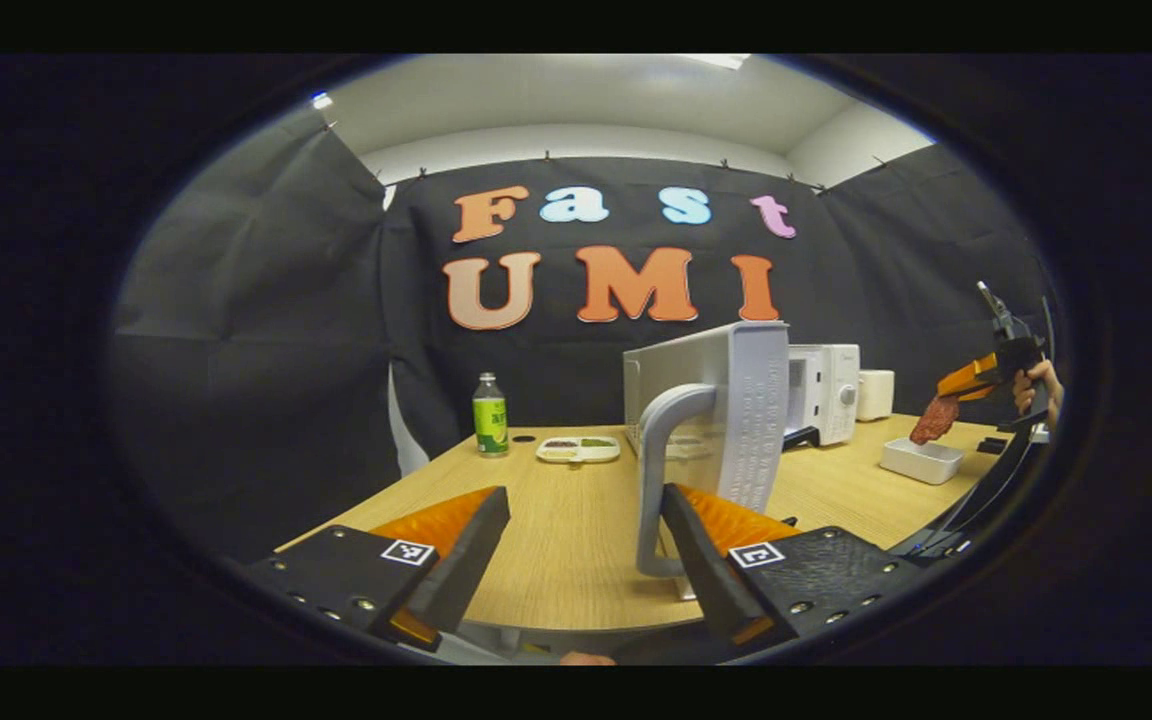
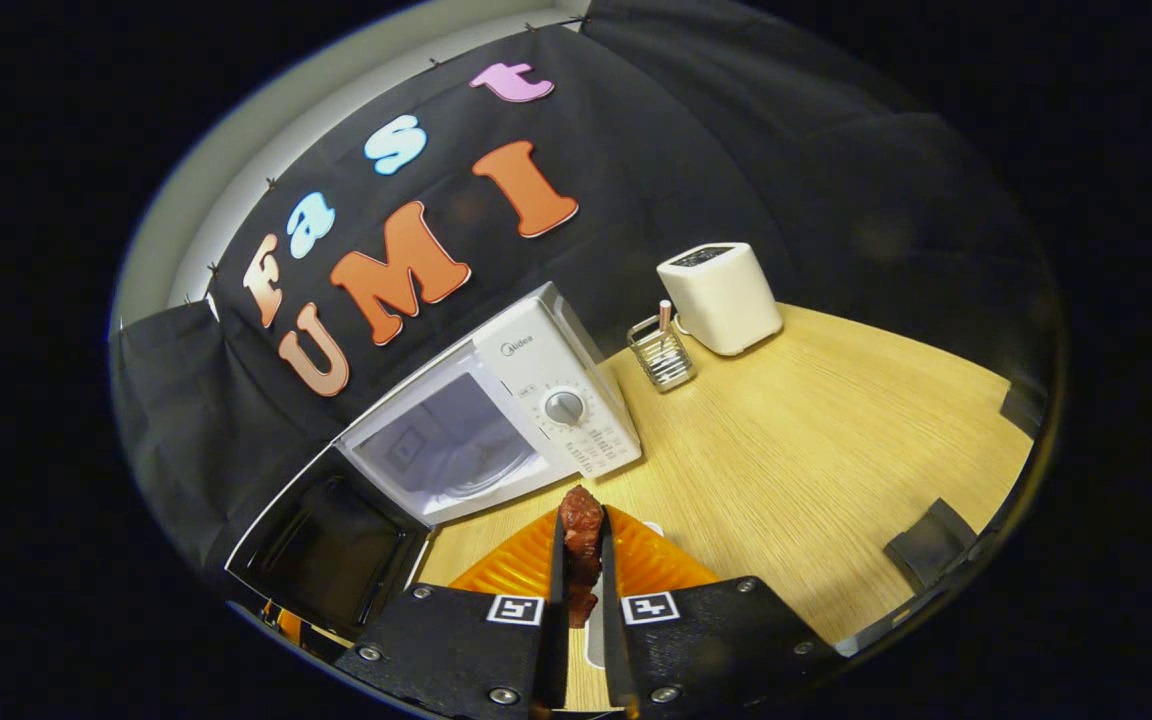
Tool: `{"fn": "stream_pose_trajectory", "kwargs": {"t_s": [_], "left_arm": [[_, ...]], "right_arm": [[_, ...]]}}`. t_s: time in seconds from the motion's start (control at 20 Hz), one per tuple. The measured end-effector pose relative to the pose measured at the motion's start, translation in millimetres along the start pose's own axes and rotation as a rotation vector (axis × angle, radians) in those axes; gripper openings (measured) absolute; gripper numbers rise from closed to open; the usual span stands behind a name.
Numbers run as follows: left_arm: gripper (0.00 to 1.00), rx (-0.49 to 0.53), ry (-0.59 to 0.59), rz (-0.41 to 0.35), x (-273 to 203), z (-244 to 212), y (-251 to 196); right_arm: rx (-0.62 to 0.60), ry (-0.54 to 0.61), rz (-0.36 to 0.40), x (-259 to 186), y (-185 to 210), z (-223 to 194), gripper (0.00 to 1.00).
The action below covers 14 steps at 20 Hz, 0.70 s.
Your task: Open the microwave oven with the left hand, put the food in, and close the microwave oven.
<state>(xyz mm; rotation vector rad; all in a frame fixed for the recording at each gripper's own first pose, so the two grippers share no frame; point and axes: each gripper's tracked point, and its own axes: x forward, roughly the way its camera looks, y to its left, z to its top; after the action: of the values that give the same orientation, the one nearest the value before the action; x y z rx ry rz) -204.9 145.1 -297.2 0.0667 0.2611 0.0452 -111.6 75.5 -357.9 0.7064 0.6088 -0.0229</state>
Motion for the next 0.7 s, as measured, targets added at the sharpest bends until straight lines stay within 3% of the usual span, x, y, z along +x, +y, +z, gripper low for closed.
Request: {"fn": "stream_pose_trajectory", "kwargs": {"t_s": [0.1, 0.15, 0.25, 0.4, 0.7], "left_arm": [[0.87, 0.047, 0.008, 0.019, -4.5, -0.9, 13.5], [0.94, 0.061, 0.006, 0.044, -6.7, 1.5, 25.2], [0.90, 0.026, 0.002, 0.063, -11.5, 4.3, 38.1], [0.92, -0.009, 0.012, 0.095, -14.8, -6.4, 50.2], [0.89, -0.019, 0.027, 0.148, -17.1, -13.6, 68.0]], "right_arm": [[-0.026, -0.012, 0.026, 6.8, 18.4, 8.7, 0.14], [-0.036, -0.020, 0.043, 10.8, 30.0, 13.2, 0.14], [-0.053, -0.030, 0.074, 19.9, 50.6, 19.9, 0.14], [-0.079, -0.044, 0.121, 43.8, 89.8, 26.3, 0.14], [-0.114, -0.065, 0.167, 98.4, 145.8, 23.6, 0.14]]}}
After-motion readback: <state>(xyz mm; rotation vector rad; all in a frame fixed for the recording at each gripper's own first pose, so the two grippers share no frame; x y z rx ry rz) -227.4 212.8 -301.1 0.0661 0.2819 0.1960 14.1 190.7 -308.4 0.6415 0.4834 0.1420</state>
